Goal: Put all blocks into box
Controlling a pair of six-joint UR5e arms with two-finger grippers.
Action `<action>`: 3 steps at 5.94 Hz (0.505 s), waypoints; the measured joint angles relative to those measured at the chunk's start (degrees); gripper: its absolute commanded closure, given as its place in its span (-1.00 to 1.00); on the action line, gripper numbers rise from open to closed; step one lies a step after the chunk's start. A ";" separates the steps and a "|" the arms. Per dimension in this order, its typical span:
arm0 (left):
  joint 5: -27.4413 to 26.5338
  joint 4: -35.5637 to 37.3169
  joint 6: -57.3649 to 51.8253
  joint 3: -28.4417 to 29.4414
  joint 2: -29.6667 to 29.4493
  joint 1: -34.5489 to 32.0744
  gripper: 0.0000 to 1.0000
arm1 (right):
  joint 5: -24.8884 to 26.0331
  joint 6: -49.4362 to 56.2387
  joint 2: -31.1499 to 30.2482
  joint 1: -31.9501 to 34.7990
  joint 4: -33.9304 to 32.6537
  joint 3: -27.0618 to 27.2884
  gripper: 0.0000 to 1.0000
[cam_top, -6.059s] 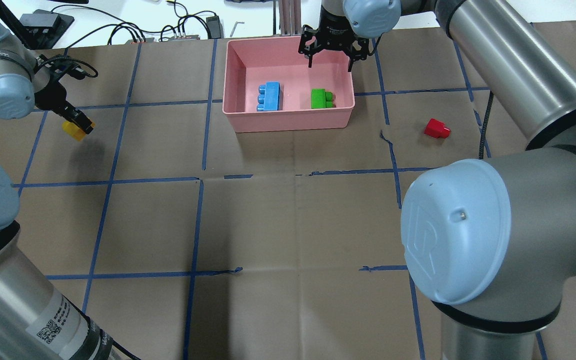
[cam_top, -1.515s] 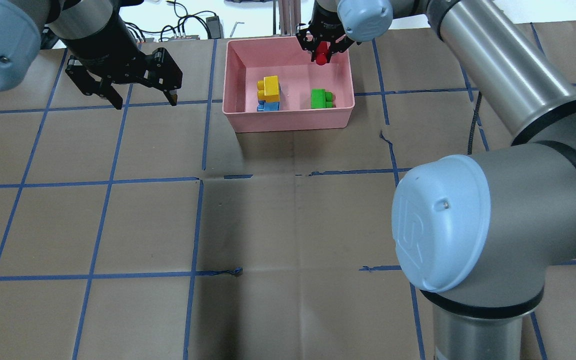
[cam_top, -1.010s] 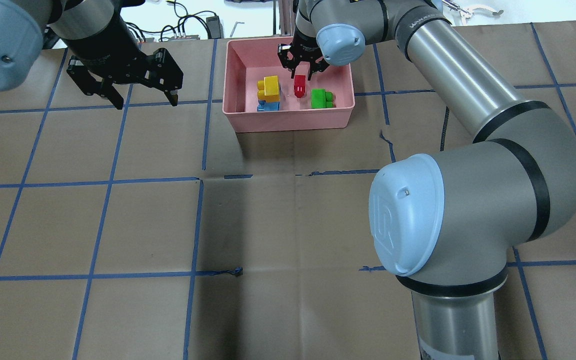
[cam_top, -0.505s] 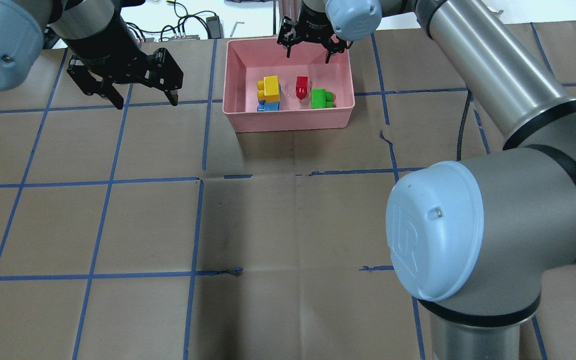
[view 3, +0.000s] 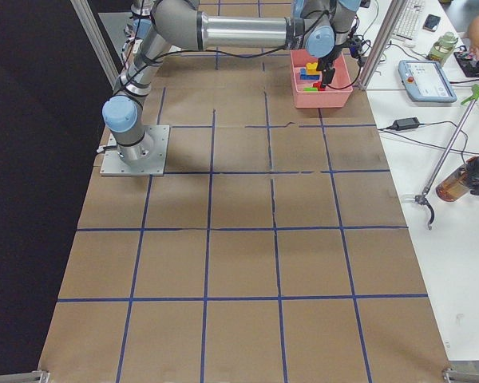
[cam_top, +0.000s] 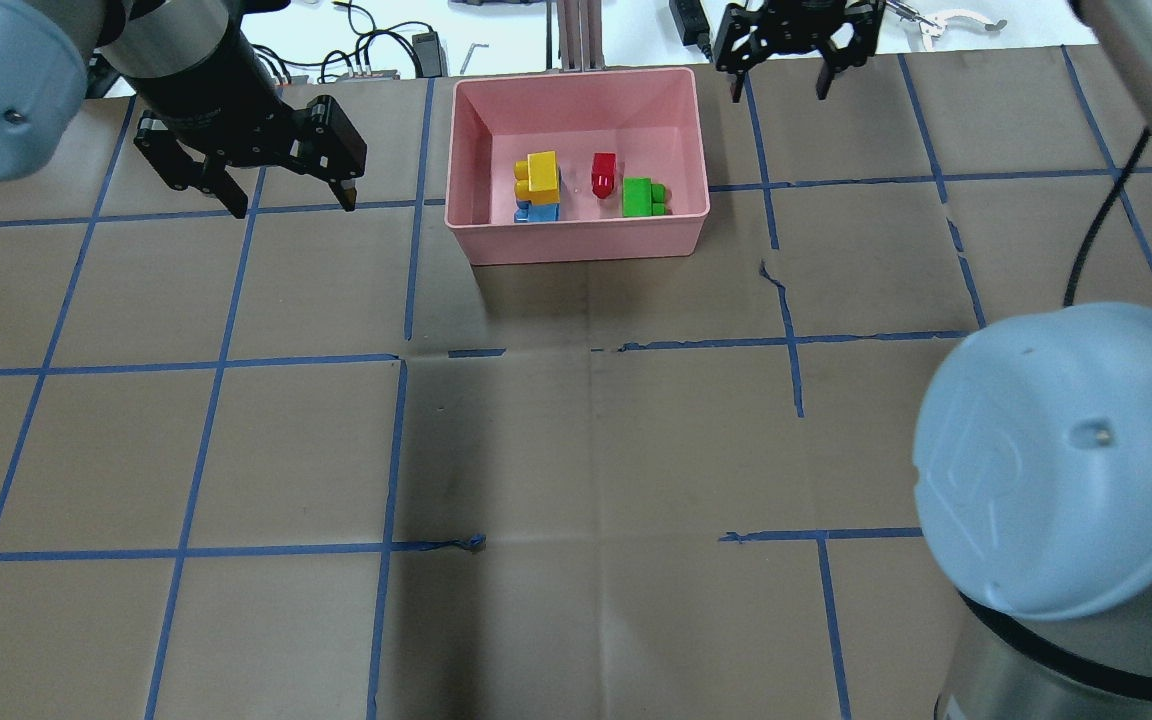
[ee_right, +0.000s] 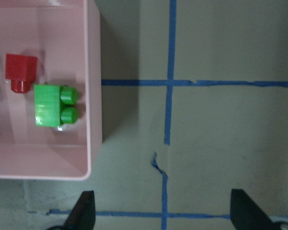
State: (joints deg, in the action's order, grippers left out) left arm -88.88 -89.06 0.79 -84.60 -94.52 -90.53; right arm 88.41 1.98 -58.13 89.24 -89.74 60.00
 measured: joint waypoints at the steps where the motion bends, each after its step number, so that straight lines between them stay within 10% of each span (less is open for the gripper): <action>1: 0.01 -0.01 0.00 0.15 -0.04 0.00 -0.99 | 1.06 1.08 -6.89 -1.29 0.43 7.42 -0.99; 3: -0.05 -0.16 -0.10 0.28 -0.05 0.25 -0.99 | 2.84 -0.09 -19.19 -1.48 0.85 18.74 -0.99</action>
State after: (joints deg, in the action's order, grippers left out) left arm -88.92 -89.21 0.69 -84.31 -94.57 -90.27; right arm 91.25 1.89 -77.32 87.76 -88.89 78.75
